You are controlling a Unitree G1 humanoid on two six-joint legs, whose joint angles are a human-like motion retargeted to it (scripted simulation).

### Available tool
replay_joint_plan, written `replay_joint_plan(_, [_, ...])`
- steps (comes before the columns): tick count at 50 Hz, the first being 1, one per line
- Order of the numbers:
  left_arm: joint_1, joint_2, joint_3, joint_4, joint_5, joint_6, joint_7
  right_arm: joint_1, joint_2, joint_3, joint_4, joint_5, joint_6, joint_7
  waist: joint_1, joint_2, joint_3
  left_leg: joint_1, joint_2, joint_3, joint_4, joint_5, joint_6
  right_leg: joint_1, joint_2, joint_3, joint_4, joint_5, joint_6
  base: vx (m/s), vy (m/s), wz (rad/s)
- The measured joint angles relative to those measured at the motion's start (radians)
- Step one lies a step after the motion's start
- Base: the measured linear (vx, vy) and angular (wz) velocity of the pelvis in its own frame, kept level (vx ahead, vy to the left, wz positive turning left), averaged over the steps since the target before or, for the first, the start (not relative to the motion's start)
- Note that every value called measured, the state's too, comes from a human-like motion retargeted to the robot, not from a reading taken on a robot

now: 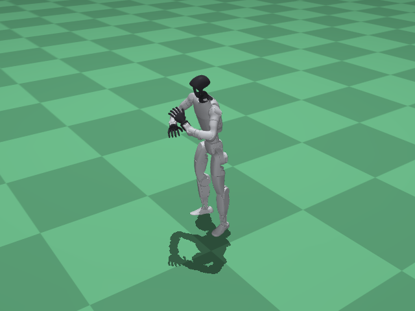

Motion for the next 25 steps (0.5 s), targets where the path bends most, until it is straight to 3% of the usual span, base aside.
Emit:
replay_joint_plan(8, [-0.672,0.028,-0.168,0.040,-0.108,0.054,0.045,-0.545,-0.157,0.038,-0.029,0.144,0.062,-0.086,0.018,-0.010,-0.156,0.061,-0.009,0.006,0.050,-0.054,0.043,0.099,-0.016,-0.012,-0.058,0.016,0.034,0.18,-0.05,-0.07])
replay_joint_plan(14, [-1.074,0.047,-0.355,0.244,-0.145,0.064,0.169,-0.958,-0.284,0.201,0.099,0.215,0.101,-0.189,0.013,-0.006,-0.305,0.075,0.031,0.021,0.106,-0.086,0.040,0.130,0.012,-0.014,-0.056,-0.009,0.034,0.22,-0.11,-0.13])
replay_joint_plan(20, [-1.346,0.102,-0.573,0.539,-0.111,0.072,0.240,-1.318,-0.366,0.479,0.344,0.215,0.114,-0.250,0.006,-0.004,-0.440,0.102,0.059,0.048,0.103,-0.093,0.016,0.155,0.046,-0.012,-0.078,-0.030,0.034,0.20,-0.11,-0.17])
replay_joint_plan(25, [-1.408,0.162,-0.645,0.756,-0.045,0.095,0.202,-1.360,-0.436,0.479,0.527,0.224,0.089,-0.225,-0.009,-0.016,-0.555,0.132,0.065,0.072,0.090,-0.095,0.013,0.177,0.060,-0.003,-0.094,-0.041,0.034,0.18,-0.07,-0.19])
